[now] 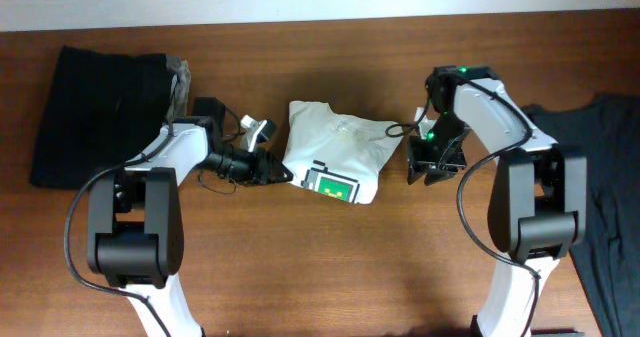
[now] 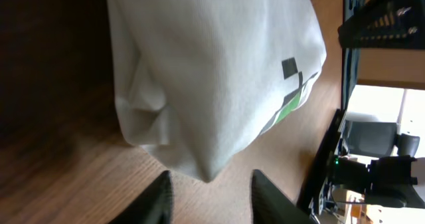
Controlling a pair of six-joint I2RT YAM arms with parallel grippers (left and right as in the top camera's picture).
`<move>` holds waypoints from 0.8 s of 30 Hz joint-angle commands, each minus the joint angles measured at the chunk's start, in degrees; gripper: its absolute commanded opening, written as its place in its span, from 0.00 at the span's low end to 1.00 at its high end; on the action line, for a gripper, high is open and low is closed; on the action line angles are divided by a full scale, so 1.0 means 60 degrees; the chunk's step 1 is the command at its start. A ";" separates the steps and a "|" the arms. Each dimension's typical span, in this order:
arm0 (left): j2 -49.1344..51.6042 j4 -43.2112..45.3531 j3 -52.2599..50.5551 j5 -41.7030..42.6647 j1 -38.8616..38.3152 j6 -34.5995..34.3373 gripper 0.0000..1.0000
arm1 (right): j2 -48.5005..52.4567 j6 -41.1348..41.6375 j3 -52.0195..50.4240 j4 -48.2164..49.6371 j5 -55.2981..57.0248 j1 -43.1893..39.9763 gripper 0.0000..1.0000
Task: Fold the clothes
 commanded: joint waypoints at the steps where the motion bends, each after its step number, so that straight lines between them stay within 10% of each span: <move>1: -0.0270 -0.0175 0.0248 0.0138 -0.0033 0.0127 0.41 | -0.0229 -0.1559 0.0226 0.0277 -0.3089 -0.0397 0.32; 5: -0.0852 -0.0051 0.0659 0.0576 -0.0036 0.0113 0.67 | -0.0215 -0.1453 0.0215 0.1351 -0.4371 0.0182 0.24; 11: -0.0860 -0.0656 0.0678 0.0565 -0.0062 -0.0769 0.68 | 0.0412 0.1005 -0.0113 0.4011 -0.3300 0.1657 0.18; 15: -0.0856 -0.1308 0.0335 0.0313 -0.0481 -0.0776 0.34 | 0.1279 0.2473 -0.0182 0.4397 -0.3045 0.2058 0.11; 19: -0.0856 -0.1191 -0.0291 -0.0688 -0.0940 -0.1734 0.56 | 0.1566 0.3388 -0.0182 0.4550 -0.2583 0.2062 0.10; 24: -0.0856 0.1880 -0.1730 -0.0761 -0.1282 -0.5526 0.76 | 0.1566 0.3530 -0.0182 0.4590 -0.2619 0.2127 0.10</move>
